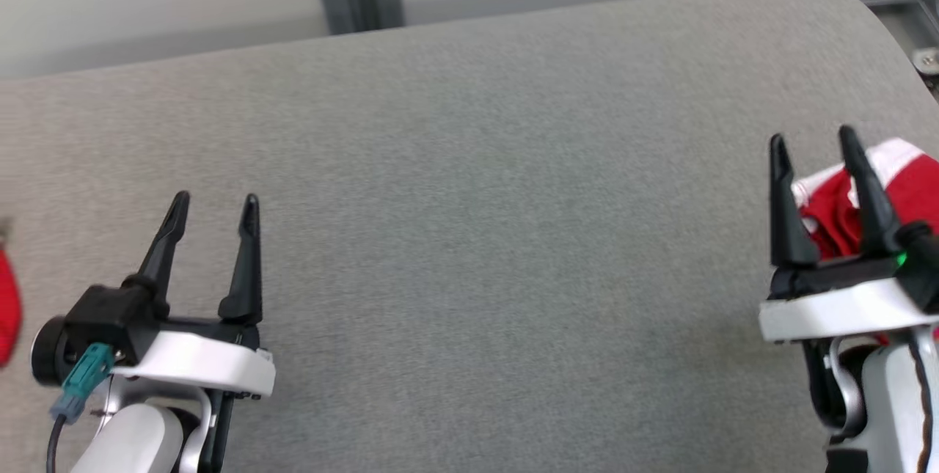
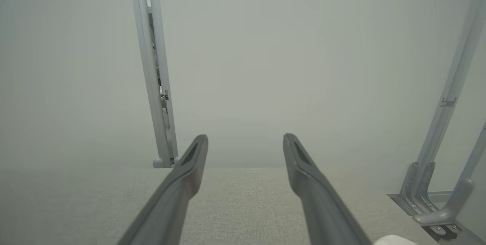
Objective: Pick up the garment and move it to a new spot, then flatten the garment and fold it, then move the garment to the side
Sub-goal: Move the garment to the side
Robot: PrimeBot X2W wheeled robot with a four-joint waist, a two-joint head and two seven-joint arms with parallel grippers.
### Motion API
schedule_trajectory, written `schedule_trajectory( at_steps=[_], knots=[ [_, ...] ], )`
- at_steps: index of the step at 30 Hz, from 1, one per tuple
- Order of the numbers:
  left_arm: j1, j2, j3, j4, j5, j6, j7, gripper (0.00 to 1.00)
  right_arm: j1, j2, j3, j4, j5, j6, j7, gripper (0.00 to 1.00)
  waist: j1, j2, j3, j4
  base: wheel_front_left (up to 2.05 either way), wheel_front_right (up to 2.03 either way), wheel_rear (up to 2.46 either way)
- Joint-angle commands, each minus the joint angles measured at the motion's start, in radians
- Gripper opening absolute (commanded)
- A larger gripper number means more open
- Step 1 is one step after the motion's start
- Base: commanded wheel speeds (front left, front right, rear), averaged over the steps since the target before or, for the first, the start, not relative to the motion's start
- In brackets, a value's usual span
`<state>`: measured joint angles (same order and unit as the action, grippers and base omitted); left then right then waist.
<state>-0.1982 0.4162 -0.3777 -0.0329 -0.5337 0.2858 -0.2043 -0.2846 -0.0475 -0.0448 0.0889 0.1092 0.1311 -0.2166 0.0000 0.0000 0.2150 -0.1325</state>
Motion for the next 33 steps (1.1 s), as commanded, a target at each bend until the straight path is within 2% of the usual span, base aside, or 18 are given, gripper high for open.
schedule_trajectory(
  at_steps=[1,11,23,33],
  knots=[
    [0.017,-0.002,0.011,0.005,-0.006,0.008,-0.009,1.00,0.024,-0.006,0.007,-0.009,0.007,-0.001,0.009,1.00,0.0000,0.0000,-0.047,0.050,0.00,0.00,0.00],
    [0.114,-0.013,0.022,0.033,-0.034,0.008,-0.034,1.00,0.164,-0.006,0.025,-0.018,0.038,-0.001,0.069,1.00,0.0000,0.0000,-0.123,0.110,0.00,0.00,0.00],
    [0.178,-0.019,-0.002,0.048,-0.042,0.009,-0.034,1.00,0.286,-0.006,0.009,-0.049,0.038,-0.001,0.112,1.00,0.0000,0.0000,-0.188,0.109,0.00,0.00,0.00],
    [0.181,-0.006,-0.003,0.054,-0.043,0.012,-0.025,1.00,0.311,-0.006,0.005,-0.070,0.050,-0.001,0.125,1.00,0.0000,0.0000,-0.205,0.100,0.00,0.00,0.00]
  ],
)
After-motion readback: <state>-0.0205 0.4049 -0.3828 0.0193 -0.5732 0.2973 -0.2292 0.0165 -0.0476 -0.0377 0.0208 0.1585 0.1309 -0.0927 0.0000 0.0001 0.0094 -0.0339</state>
